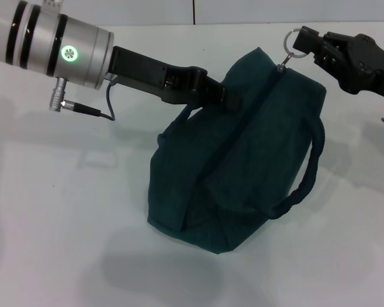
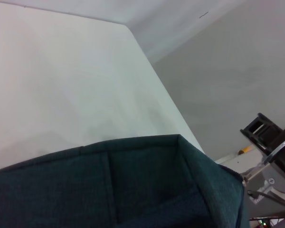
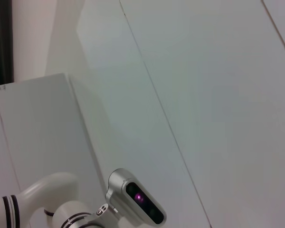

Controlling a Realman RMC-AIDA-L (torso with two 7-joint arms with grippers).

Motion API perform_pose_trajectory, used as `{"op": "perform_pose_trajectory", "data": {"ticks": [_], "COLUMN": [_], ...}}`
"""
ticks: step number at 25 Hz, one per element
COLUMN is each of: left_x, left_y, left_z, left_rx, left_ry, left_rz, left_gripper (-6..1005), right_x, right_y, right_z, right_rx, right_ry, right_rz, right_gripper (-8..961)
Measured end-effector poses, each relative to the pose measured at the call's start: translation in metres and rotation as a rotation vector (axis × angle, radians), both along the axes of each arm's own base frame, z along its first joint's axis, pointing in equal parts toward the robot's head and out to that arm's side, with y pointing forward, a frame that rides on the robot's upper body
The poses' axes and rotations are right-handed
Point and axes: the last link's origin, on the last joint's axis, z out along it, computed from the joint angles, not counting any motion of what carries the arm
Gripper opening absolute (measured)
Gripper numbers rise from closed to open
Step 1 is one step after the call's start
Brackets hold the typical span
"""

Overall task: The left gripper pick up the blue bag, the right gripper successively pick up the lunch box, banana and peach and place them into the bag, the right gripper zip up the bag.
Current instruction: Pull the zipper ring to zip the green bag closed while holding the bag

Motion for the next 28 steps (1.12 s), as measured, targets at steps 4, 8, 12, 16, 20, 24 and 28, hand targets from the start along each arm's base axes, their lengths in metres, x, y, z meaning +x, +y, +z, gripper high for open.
{"op": "perform_pose_trajectory", "data": {"ticks": [4,8,12,16,20,24,28], "left_x": [-0.001,-0.001,-0.001,-0.001,0.000,-0.001,-0.001], "left_y": [0.000,0.000,-0.002,-0.006,-0.011,-0.015,-0.018], "left_z": [0.000,0.001,0.000,-0.003,-0.005,-0.008,-0.008], "left_rx": [-0.001,-0.001,-0.007,-0.014,-0.024,-0.030,-0.028], "left_ry": [-0.001,-0.001,-0.006,-0.018,-0.041,-0.062,-0.090], "left_rz": [0.003,0.002,-0.016,-0.045,-0.066,-0.087,-0.101], "left_gripper": [105,62,58,54,52,51,50], "right_x": [0.002,0.003,0.009,0.013,0.018,0.024,0.031], "right_y": [-0.002,-0.003,-0.004,-0.004,-0.004,-0.003,-0.003], "right_z": [0.000,-0.001,-0.001,-0.001,-0.002,-0.003,-0.003], "right_rx": [-0.002,-0.004,0.008,0.012,0.010,0.009,0.011], "right_ry": [0.003,0.010,0.042,0.061,0.066,0.086,0.105], "right_rz": [-0.004,-0.011,-0.039,-0.064,-0.097,-0.143,-0.181], "right_gripper": [22,22,22,22,22,22,23]}}
